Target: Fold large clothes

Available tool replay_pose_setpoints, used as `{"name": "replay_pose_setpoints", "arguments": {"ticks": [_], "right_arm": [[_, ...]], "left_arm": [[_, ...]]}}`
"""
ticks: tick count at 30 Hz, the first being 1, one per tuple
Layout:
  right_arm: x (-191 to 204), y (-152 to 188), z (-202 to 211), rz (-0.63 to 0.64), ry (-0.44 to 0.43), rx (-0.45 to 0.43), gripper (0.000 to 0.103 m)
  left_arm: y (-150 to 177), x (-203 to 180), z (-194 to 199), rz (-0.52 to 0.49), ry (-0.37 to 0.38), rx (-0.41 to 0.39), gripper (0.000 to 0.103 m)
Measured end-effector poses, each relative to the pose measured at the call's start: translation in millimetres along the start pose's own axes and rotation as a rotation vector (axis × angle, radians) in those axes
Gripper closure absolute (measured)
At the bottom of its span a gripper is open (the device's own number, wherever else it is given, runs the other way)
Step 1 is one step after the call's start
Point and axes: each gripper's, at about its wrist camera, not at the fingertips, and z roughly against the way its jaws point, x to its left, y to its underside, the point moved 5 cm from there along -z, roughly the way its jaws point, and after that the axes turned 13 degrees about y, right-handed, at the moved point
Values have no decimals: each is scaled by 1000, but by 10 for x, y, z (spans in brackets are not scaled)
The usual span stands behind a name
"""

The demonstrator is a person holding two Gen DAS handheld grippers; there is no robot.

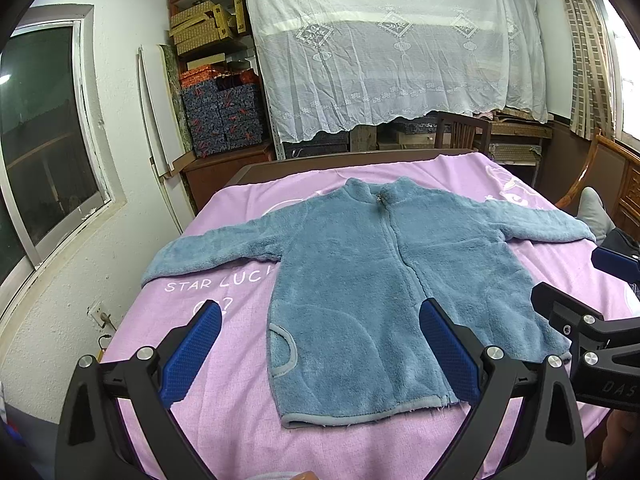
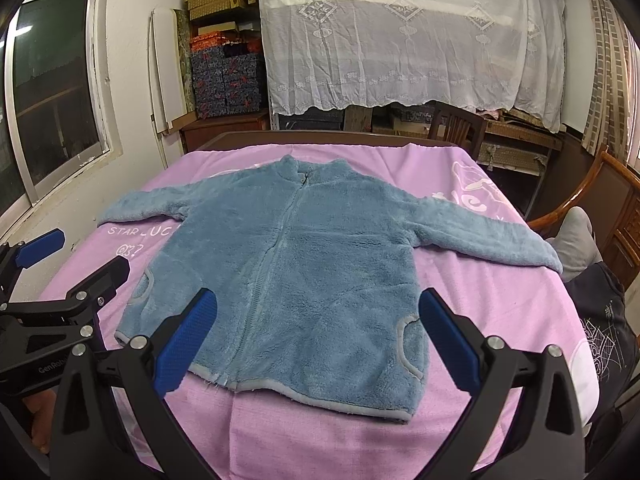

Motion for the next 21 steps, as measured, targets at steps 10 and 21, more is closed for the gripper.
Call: {"name": "replay_pose_setpoints", "arguments": {"ticks": [10, 21], "right_arm": [[-13, -5, 1, -4, -3, 2, 5], [-18, 1, -1, -6, -6, 3, 5]], "left_arm": [[3, 0, -3, 2, 1, 1, 4], [17, -19, -14, 0, 1, 1, 4]]}}
